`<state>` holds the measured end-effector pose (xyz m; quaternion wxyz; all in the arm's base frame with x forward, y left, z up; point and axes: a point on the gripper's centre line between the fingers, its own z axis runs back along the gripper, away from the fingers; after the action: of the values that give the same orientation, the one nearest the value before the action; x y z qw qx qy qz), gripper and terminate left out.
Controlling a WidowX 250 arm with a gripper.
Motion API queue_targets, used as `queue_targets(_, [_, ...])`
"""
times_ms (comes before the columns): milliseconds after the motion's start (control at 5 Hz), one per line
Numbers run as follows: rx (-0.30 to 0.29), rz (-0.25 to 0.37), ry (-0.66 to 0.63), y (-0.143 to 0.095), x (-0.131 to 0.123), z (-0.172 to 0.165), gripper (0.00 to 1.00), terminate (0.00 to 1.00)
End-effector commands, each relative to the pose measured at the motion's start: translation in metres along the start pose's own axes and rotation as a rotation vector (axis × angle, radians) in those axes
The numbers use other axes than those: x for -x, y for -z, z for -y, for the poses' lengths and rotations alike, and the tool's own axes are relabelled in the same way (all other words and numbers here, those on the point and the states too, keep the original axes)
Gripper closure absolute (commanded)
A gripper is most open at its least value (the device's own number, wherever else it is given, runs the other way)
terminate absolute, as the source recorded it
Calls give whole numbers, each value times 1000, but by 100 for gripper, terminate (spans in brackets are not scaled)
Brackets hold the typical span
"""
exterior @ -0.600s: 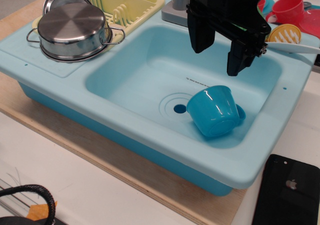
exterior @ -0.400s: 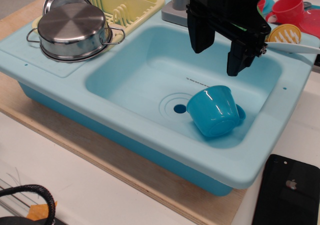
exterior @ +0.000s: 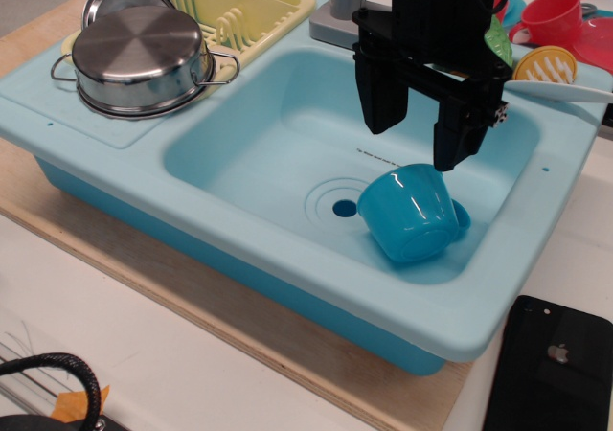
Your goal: Flip cup upright
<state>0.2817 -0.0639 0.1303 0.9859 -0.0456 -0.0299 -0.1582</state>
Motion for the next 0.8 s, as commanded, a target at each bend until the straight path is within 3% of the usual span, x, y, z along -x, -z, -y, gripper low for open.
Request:
queue_targets(0, [62,-41,-26,-1,-6,-4,0,0])
queue_targets(600, [195,-137,-54,21,-5,4,0,0])
